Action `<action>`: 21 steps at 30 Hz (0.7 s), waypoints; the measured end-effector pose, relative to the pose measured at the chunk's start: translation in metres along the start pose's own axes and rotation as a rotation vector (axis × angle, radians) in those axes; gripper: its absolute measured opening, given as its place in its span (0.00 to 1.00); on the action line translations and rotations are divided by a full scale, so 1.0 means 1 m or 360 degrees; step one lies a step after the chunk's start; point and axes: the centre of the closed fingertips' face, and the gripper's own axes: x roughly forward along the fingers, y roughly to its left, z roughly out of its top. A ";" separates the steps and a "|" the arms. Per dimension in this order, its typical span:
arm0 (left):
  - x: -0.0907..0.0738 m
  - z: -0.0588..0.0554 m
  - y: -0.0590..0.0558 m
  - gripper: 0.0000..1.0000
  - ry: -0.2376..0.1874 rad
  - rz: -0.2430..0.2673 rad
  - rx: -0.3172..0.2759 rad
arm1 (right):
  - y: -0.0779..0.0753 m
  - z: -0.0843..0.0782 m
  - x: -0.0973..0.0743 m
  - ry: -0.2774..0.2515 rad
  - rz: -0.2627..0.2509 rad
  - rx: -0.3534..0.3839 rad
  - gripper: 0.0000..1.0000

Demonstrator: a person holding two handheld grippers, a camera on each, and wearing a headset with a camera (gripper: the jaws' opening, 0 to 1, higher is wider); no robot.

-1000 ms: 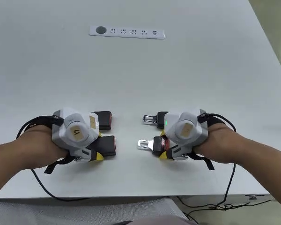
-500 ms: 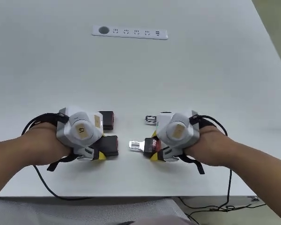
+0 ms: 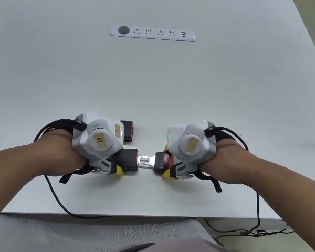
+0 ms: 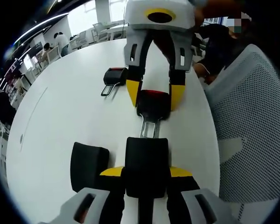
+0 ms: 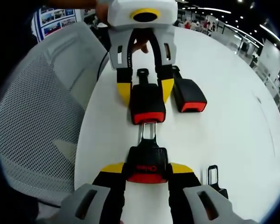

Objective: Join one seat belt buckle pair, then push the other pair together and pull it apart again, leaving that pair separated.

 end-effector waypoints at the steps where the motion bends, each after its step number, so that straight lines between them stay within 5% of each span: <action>1: 0.000 0.000 0.000 0.35 0.0001 -0.0001 0.0005 | 0.000 0.001 0.000 0.0005 0.0001 -0.0005 0.33; 21: -0.001 0.002 -0.002 0.35 0.0023 -0.0025 0.0046 | -0.001 0.012 0.006 -0.0006 0.0023 -0.0077 0.32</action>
